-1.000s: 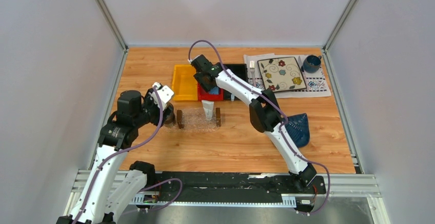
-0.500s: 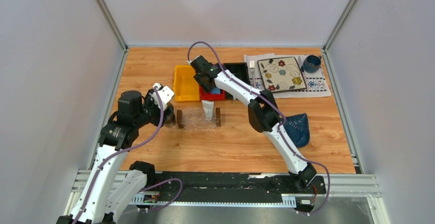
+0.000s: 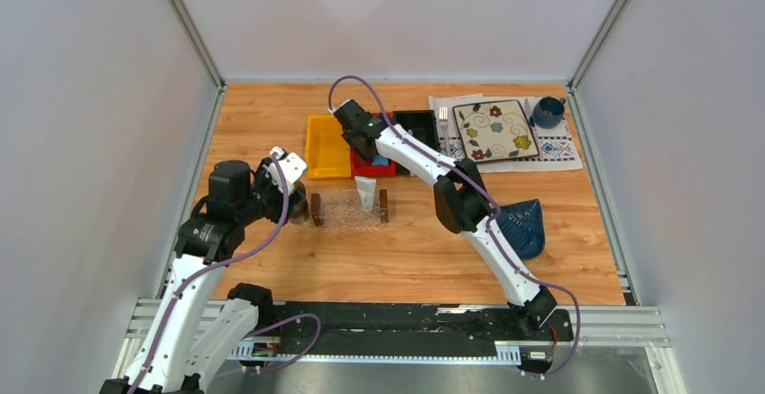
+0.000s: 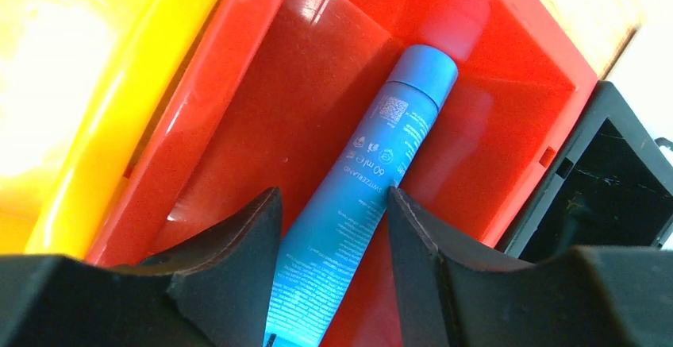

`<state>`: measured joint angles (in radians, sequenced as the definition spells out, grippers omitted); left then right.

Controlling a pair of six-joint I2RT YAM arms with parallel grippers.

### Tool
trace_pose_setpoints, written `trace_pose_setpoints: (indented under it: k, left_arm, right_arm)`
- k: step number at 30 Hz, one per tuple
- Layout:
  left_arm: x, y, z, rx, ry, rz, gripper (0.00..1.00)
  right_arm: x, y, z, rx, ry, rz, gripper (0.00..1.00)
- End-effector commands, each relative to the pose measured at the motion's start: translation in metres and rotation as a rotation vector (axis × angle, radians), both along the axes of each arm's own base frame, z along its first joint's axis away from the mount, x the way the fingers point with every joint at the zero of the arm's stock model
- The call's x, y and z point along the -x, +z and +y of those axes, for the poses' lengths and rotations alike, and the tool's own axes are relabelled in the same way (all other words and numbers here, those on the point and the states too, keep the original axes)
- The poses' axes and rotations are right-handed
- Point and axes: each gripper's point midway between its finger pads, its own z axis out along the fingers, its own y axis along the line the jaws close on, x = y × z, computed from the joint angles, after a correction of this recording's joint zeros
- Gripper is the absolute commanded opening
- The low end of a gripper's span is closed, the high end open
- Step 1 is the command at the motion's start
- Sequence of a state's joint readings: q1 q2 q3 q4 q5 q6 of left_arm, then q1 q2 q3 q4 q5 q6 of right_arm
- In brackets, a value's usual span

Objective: Prepare toiletry sets of a toothbrush and toothpaste on the tray

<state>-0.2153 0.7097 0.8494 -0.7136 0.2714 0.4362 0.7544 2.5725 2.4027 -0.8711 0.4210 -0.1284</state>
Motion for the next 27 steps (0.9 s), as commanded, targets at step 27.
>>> trace_pose_setpoints:
  k: [27]
  left_arm:
    - [0.0, 0.004, 0.0, -0.008, -0.02, -0.037, 0.67]
  right_arm:
    - [-0.011, 0.035, 0.007, 0.008, 0.003, -0.11, 0.17]
